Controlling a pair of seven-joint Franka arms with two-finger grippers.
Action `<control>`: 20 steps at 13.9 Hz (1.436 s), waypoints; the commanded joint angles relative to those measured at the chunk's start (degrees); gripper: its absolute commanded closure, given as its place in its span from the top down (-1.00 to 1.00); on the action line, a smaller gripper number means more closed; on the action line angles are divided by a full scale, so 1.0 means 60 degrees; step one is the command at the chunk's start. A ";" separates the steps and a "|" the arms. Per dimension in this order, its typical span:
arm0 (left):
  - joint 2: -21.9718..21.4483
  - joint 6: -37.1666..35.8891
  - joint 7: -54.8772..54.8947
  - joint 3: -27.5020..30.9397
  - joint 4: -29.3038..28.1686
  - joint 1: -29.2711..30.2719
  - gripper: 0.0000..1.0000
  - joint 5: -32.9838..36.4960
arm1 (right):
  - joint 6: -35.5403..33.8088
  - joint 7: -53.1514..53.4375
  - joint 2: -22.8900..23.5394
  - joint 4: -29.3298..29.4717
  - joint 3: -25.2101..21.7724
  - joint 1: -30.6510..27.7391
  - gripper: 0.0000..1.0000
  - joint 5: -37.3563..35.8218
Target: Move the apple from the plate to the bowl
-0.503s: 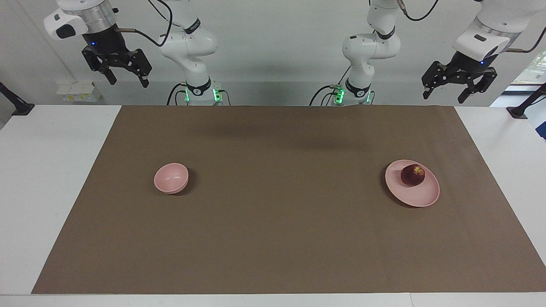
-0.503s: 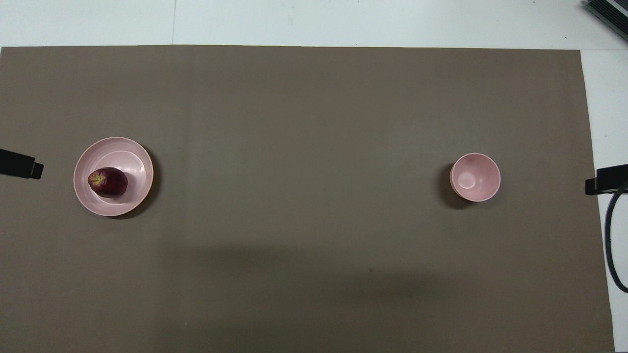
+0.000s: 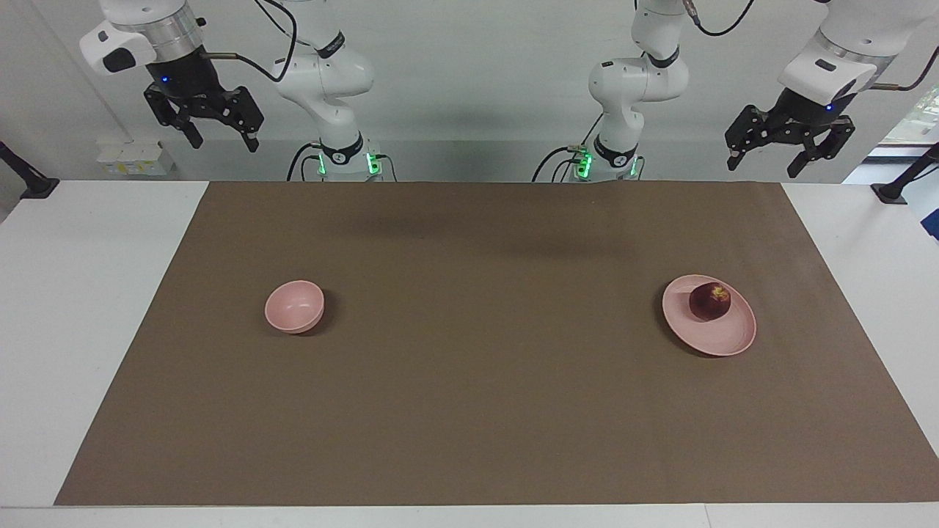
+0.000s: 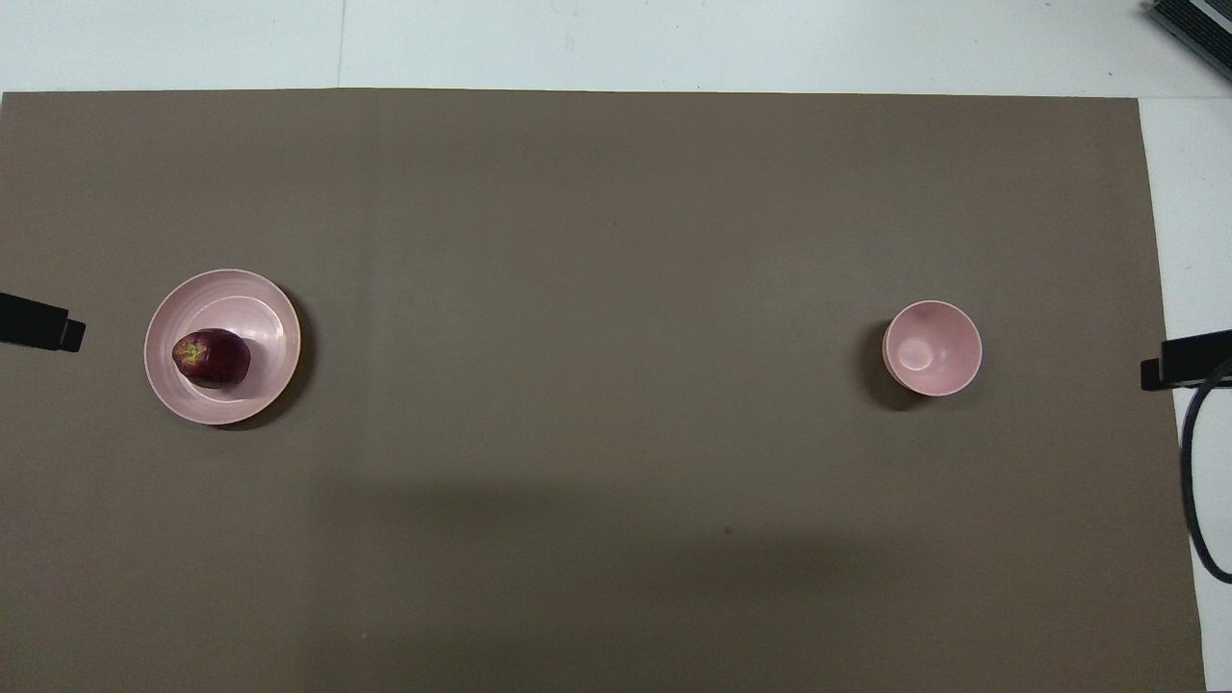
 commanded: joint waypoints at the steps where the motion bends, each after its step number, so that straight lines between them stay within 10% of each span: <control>1: -0.0161 -0.0114 0.0029 0.0080 -0.0104 0.0028 1.00 -0.0014 | 0.0360 -0.0180 -0.0288 -0.0689 0.0045 0.0005 1.00 0.0208; 13: -0.0249 0.0292 0.0101 0.0110 -0.0294 0.0159 1.00 -0.0014 | 0.2513 0.0406 -0.0170 -0.2285 0.0178 0.0620 1.00 0.0734; 20: -0.0601 0.2533 0.0819 0.0110 -0.2985 0.0482 1.00 -0.0088 | 0.4008 0.1151 0.0694 -0.2916 0.0192 0.1308 1.00 0.1145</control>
